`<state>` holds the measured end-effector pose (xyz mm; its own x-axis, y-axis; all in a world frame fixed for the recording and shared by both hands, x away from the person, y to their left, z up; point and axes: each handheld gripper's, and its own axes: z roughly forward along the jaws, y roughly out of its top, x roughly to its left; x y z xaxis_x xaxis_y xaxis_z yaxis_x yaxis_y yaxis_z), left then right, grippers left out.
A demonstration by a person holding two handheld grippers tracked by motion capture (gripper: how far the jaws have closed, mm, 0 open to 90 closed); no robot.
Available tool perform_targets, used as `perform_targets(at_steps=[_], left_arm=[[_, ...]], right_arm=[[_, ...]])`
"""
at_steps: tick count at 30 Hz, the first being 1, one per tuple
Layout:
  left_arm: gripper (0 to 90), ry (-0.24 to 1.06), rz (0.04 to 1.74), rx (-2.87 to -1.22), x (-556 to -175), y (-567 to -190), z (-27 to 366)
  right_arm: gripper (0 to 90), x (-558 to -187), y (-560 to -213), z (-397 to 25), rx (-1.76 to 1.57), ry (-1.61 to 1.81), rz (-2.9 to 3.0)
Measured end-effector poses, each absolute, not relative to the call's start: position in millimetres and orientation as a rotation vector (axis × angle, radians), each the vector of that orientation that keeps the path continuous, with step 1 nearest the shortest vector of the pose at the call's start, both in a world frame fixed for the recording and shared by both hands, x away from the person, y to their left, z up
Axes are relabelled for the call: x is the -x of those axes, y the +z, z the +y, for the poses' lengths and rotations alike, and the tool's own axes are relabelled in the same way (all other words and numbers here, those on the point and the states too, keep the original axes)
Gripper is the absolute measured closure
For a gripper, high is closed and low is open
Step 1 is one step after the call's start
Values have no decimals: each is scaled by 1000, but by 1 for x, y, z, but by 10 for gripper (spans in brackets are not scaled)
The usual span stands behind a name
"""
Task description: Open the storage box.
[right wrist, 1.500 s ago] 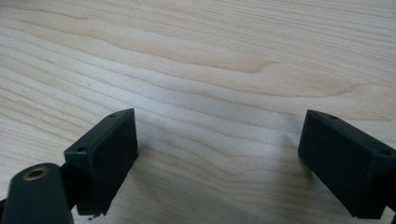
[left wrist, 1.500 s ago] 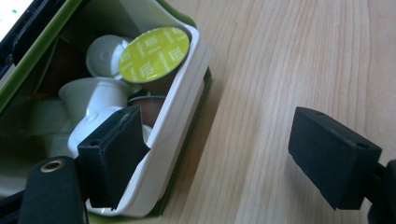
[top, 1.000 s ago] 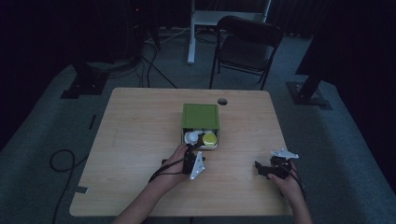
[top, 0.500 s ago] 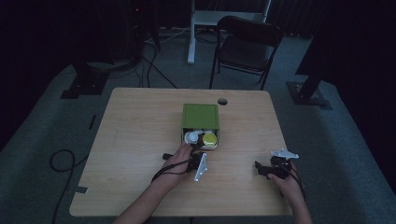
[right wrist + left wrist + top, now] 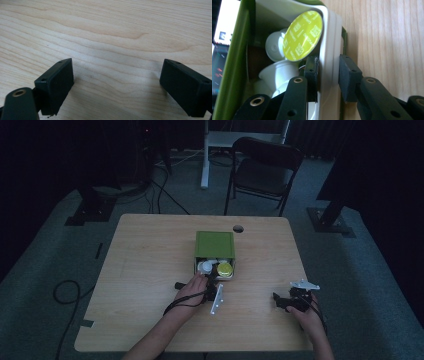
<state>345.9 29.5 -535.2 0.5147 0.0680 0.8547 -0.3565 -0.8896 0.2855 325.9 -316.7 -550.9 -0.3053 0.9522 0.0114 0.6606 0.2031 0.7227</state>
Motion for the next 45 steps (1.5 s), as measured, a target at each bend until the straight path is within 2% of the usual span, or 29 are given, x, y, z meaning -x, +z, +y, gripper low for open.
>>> perform_targets(at_steps=[9,22,45], left_arm=[[732,1369,-307,-2379,-345,-532,26],[736,1360,-297,-2391,-337,-531,24],[736,1375,-328,-2416,-302,-530,23]], right_arm=[[114,-326,-551,-317,-1498,884,2043],[114,-326,-551,-317,-1498,883,2043],[115,-326,-551,-316,-1500,882,2040]])
